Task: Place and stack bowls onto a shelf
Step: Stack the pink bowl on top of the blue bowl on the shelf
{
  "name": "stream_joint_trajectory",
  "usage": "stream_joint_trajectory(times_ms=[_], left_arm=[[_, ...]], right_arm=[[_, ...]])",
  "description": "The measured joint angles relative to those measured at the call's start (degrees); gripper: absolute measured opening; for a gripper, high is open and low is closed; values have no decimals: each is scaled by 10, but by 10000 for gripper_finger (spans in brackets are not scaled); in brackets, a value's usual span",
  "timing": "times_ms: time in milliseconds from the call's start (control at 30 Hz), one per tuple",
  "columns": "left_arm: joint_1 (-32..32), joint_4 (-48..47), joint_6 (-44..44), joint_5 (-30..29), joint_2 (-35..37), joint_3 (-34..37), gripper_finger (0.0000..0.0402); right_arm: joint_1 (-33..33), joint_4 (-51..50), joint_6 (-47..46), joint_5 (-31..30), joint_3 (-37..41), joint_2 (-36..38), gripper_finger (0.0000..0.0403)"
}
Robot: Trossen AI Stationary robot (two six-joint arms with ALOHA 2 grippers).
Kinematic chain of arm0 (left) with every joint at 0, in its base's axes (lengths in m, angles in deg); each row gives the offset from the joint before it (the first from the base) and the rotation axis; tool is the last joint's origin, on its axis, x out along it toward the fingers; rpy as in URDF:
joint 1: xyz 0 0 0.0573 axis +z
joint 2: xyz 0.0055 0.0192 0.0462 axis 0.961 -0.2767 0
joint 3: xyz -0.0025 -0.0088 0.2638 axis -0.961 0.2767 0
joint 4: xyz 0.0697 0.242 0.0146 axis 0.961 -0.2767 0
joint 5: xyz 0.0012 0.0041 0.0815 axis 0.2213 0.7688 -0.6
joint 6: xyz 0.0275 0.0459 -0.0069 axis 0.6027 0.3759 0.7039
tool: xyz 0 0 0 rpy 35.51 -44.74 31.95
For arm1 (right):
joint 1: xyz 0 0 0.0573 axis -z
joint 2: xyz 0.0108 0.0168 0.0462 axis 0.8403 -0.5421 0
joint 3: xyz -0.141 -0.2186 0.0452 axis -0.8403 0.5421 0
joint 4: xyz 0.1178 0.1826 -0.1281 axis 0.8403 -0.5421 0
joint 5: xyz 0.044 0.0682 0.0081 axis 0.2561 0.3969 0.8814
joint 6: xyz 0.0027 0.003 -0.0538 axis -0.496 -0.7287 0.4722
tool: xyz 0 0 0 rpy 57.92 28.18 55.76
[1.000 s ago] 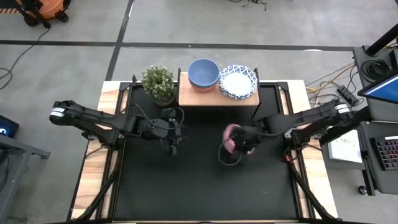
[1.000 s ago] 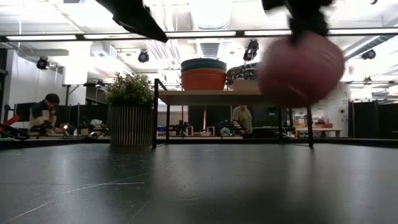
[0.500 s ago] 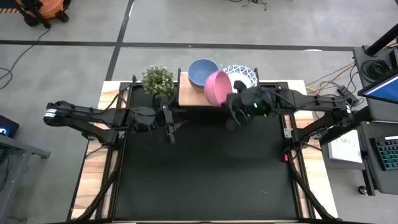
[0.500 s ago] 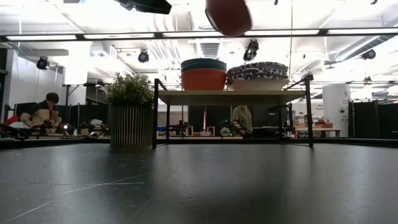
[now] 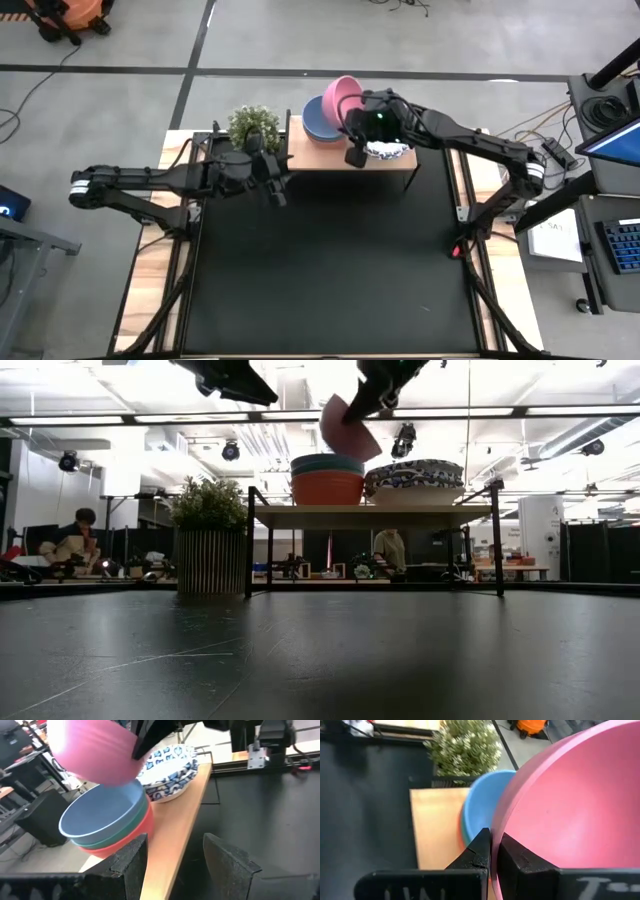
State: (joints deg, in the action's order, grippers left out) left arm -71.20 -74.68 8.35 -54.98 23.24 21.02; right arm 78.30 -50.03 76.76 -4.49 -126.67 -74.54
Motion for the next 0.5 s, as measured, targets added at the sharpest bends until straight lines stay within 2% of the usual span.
stream_joint_trajectory(times_ms=[367, 500], left_arm=[[10, 0, 0, 0, 0, 0, 175], [10, 0, 0, 0, 0, 0, 175]], right_arm=[[23, 9, 23, 2, 0, -26, 10], [23, 21, 25, 2, 0, -31, 27]])
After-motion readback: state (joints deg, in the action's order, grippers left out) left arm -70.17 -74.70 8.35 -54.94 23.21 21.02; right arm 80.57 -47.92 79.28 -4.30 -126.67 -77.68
